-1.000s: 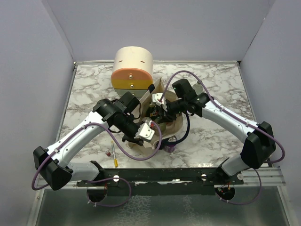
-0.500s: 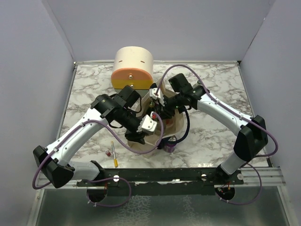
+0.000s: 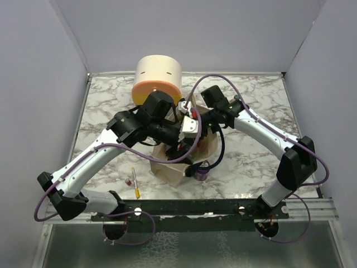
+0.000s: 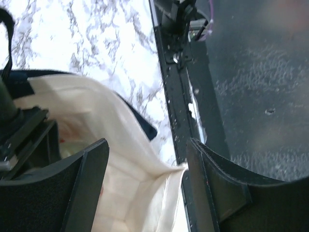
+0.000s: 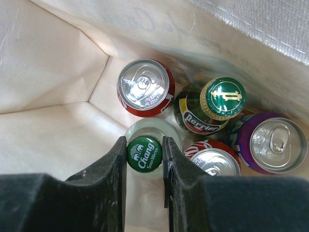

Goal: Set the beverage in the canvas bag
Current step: Place the drink in the canvas bag.

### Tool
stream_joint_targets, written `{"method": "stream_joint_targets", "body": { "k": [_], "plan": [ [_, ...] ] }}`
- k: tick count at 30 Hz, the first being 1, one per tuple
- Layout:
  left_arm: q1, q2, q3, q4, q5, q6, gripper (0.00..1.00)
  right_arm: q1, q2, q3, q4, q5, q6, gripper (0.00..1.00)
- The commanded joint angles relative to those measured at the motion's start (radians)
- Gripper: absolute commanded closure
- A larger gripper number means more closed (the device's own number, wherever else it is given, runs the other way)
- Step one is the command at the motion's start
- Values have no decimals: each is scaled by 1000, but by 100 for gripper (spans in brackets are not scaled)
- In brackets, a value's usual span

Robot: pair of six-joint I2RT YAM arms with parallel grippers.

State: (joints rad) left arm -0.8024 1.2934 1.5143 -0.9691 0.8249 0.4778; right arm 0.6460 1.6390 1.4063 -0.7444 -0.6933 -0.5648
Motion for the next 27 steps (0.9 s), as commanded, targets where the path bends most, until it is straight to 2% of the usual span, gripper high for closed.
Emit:
{"method": "stream_joint_targets", "body": {
  "k": [1,7,9,13,19,27],
  "plan": [
    [-78,38,31,169,-89,-238,32,2,-30,-8,-5,-62,87,99],
    [-187,112,43,189,-235,-234,32,3,-65,-40,-14,-65,57,99],
    [-202,137,42,196,-328,-229,32,2,-74,-49,-7,-62,51,99],
    [-220,168,33,209,-401,-197,32,3,-75,-53,5,-69,61,99],
    [-254,190,-25,247,-437,-200,32,1,-69,-32,14,-62,72,99],
    [-276,210,-94,276,-454,-194,40,2,-58,-24,23,-60,86,99]
  ]
}}
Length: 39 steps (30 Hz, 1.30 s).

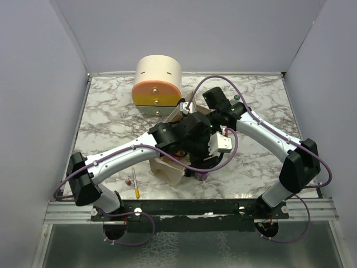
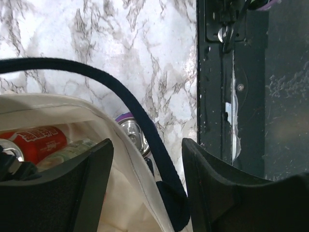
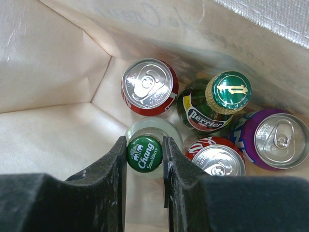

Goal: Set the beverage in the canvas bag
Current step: Place the drink in the canvas bag.

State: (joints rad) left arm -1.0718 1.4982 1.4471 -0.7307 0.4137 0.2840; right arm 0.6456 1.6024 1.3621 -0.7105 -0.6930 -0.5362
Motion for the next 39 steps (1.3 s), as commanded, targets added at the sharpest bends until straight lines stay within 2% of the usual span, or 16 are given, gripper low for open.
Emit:
{"method": "stream_joint_targets", "body": {
  "k": [1,5,12,14,23,39],
  "plan": [
    [-7,5,-33,42,-49,0,41,3,-21,18,-9,-62,58,99],
    [-8,7,-48,54,-55,11,52,2,-27,4,-8,-72,38,99],
    [-8,9,-6,52,29,49,93,2,-29,1,-67,-80,-80,99],
    [-7,7,10,50,73,55,100,3,-26,2,-83,-80,-104,99],
    [-7,-17,53,43,132,94,100,4,-20,-10,-145,-50,-186,99],
    [9,-49,127,28,256,132,100,20,8,25,-209,41,-232,99]
  ]
}}
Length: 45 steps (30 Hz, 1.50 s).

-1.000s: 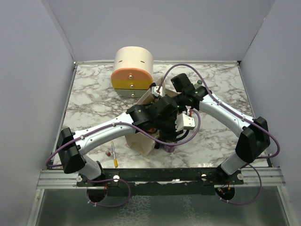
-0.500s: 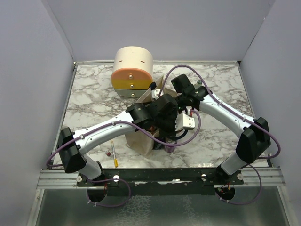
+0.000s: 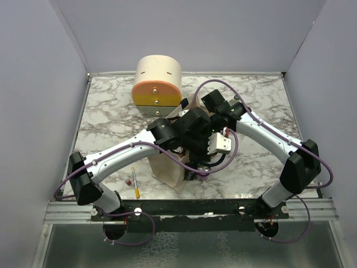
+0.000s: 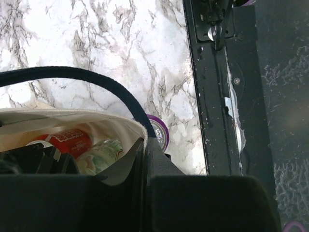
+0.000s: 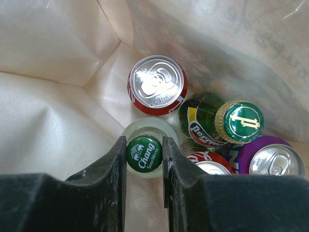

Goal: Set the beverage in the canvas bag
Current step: Place the drink in the canvas bag.

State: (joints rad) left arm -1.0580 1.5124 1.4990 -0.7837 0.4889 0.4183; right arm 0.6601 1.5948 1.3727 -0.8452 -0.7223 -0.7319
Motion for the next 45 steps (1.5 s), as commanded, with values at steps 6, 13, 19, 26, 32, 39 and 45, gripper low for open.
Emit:
{"method": "stream_joint_targets", "body": {
  "k": [6,13,19,26,32,39,45],
  "plan": [
    [7,-77,62,80,201,-6,100,5,25,13,-88,96,-45,99],
    [28,-89,38,41,267,29,100,6,9,-49,-86,131,-51,99],
    [35,-88,-10,6,262,72,81,5,22,-2,-111,93,-19,95],
    [35,-78,-6,-25,241,112,61,6,56,103,-175,29,4,78],
    [43,-72,44,-66,223,146,44,6,60,172,-188,12,20,55],
    [103,-79,124,-150,270,214,17,6,32,250,-153,23,83,34],
    [249,-111,168,-213,354,270,9,-6,-4,296,-108,75,129,26]
  ]
}}
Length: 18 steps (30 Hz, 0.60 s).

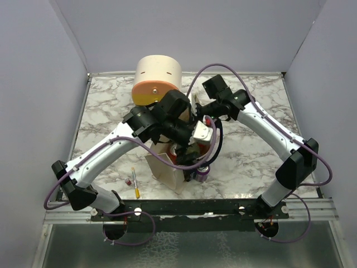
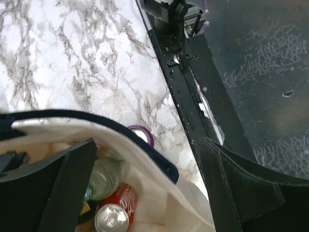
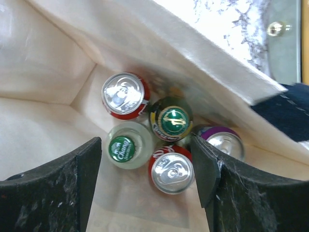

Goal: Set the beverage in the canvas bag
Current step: Place the drink in the canvas bag.

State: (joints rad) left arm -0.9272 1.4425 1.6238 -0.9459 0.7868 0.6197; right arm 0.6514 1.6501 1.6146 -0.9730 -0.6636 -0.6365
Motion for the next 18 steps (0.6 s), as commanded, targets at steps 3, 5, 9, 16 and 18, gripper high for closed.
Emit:
{"method": "stream_joint_targets", "body": {
  "k": [3,5,9,16,18],
  "plan": [
    [225,-73,59,-72,62,111,9,-20,-76,87,53,46,66,26],
    [303,-89,57,-56,39,94,9,-35,-94,104,91,75,95,25],
    [419,-115,6,94,-56,-114,10,-52,-131,111,168,153,136,24],
    [461,-104,-91,227,-231,-319,13,-88,-121,115,202,315,145,24],
    [461,-98,-119,243,-249,-351,13,-109,-104,117,197,336,145,24]
  ]
}}
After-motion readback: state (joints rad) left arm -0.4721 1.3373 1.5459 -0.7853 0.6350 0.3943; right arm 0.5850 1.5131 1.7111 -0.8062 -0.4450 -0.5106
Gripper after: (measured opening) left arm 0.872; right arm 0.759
